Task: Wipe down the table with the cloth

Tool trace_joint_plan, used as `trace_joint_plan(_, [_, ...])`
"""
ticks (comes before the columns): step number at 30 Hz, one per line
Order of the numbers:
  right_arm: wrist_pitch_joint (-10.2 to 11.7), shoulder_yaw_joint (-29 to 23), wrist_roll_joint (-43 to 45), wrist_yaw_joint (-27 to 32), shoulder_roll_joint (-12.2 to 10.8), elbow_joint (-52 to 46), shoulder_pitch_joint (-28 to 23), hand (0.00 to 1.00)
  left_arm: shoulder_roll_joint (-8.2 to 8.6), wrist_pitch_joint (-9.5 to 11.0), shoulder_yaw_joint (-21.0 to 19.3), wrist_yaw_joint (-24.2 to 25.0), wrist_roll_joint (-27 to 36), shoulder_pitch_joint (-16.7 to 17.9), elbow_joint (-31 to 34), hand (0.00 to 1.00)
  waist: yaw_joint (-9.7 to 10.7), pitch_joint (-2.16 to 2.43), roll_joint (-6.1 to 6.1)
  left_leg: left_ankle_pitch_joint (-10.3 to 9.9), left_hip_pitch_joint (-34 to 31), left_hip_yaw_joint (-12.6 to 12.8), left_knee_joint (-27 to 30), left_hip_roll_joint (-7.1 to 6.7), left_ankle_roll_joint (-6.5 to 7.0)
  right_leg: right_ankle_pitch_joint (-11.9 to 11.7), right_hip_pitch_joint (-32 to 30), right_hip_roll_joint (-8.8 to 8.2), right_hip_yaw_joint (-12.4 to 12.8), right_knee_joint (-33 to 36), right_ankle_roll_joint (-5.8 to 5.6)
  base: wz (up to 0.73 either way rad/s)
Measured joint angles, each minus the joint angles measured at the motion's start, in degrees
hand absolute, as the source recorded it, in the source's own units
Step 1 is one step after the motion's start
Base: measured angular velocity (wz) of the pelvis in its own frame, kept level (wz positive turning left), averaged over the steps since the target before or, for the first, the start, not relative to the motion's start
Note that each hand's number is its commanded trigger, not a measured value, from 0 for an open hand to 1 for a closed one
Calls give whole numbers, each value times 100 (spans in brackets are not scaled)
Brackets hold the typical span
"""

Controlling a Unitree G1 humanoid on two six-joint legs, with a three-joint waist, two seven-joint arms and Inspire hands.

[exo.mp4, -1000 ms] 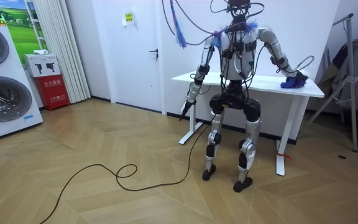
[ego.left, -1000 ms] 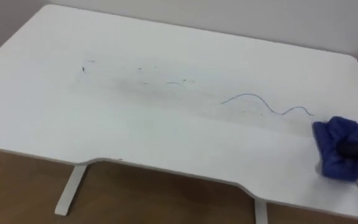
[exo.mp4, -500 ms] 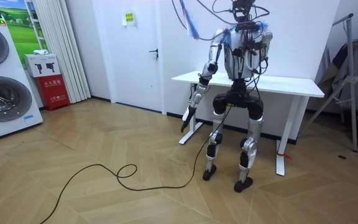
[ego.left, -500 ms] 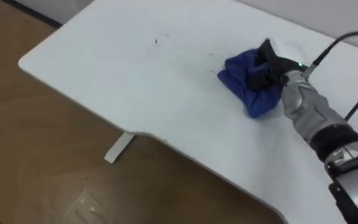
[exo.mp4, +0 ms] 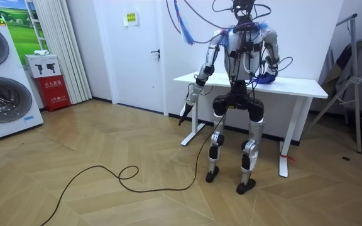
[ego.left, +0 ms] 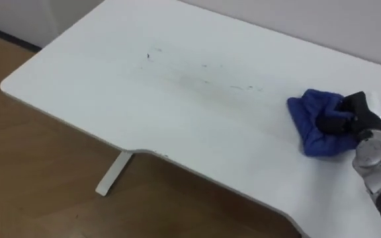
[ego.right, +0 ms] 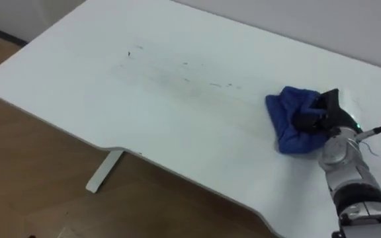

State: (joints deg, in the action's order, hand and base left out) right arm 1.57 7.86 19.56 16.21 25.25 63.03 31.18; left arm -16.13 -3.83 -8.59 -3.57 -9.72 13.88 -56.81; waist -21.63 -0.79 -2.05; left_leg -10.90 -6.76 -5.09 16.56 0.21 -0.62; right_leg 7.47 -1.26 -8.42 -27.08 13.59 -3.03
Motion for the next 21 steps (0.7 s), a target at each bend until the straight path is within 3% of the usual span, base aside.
trace_joint_plan(2, [-296, 263, 92, -15, -124, 70, 381, 100, 70, -51, 38, -24, -1, -15, -7, 0, -201, -8, 43, 19, -26, 202, -19, 101, -31, -64, -162, 61, 146, 10, 88, -52])
trace_joint_plan(5, [-417, 565, 142, -12, -264, 183, 849, 100, 192, -160, 186, -34, 96, 9, -8, 0, -337, -21, 43, 56, -100, 382, -58, 200, -80, -126, -369, 127, 244, 17, 177, -36])
trace_joint_plan(8, [-415, 597, 20, 55, -273, 182, 924, 100, 236, -227, 328, -31, 259, 52, -6, 0, -378, -34, 97, 73, -92, 397, -103, 233, -110, -135, -393, 171, 280, 8, 198, -9])
trace_joint_plan(11, [-384, 562, -268, 67, -256, 188, 859, 100, 222, -249, 306, -40, 276, 299, -2, 0, -225, -28, 101, 80, -55, 366, -119, 221, -108, -119, -340, 162, 244, 6, 182, 6])
trace_joint_plan(13, [-210, 345, -400, 142, -219, 180, 591, 100, 221, -263, 287, -40, 279, 481, 25, 0, -97, -24, 86, 78, -14, 288, -103, 190, -92, -100, -248, 138, 126, -1, 152, 29])
trace_joint_plan(15, [44, -88, -413, 212, -210, 130, 114, 100, 214, -327, 168, -41, 272, 671, 55, 0, 82, -20, 82, 57, 131, 159, -87, 123, -57, -32, -68, 71, -12, -2, 52, 49])
trace_joint_plan(17, [358, -716, -668, 326, -201, 130, -535, 100, 209, -340, -46, -75, 277, 945, 193, 0, 413, 3, 54, 10, 327, -31, -97, -17, 13, 69, 278, -38, -207, -65, -64, 59])
trace_joint_plan(19, [544, -1220, -830, 368, -167, 130, -1044, 100, 202, -339, -305, -120, 248, 1102, 235, 0, 631, 61, 4, -26, 452, -120, -129, -105, 70, 114, 474, -102, -272, -101, -137, 32])
trace_joint_plan(20, [556, -1553, -852, 362, -153, 133, -1309, 100, 197, -338, -504, -158, 228, 1213, 241, 0, 761, 127, -44, -51, 533, -123, -141, -136, 104, 122, 568, -129, -274, -111, -172, 5])
trace_joint_plan(21, [557, -1662, -878, 357, -109, 135, -1443, 100, 183, -339, -545, -179, 193, 1228, 266, 0, 821, 133, -49, -72, 583, -124, -131, -147, 121, 120, 625, -139, -275, -112, -187, 0])
